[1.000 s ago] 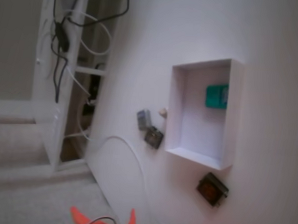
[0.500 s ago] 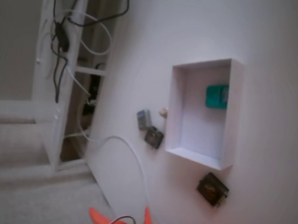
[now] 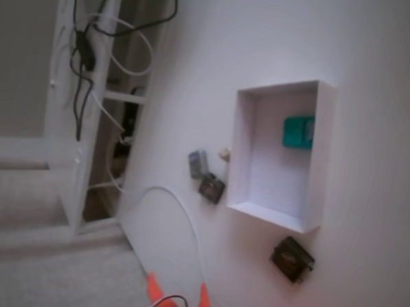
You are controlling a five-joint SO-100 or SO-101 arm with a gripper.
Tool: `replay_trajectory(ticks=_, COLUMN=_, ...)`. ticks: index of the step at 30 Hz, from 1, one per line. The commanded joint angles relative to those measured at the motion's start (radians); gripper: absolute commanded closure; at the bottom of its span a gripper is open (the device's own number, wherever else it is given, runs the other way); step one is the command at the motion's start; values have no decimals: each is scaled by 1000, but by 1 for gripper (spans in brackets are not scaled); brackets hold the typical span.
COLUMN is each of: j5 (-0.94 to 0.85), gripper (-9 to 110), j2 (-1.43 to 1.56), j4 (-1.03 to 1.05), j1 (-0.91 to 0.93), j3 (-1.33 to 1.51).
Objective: Grasp the green cube and put it in the bin.
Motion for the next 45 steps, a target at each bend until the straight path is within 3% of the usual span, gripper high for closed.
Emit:
replay_trajectory(ticks=1, j5=6, gripper=88, j2=11, j4=2, j1=-5, j3=0)
replay_trajectory(ticks=3, j5=6, gripper=110, j2=11, j4=2, j1=-3, j3=0)
replay_trajectory(ticks=45, j5=11, gripper=110, j2=11, j4=0, j1=5, j3=0)
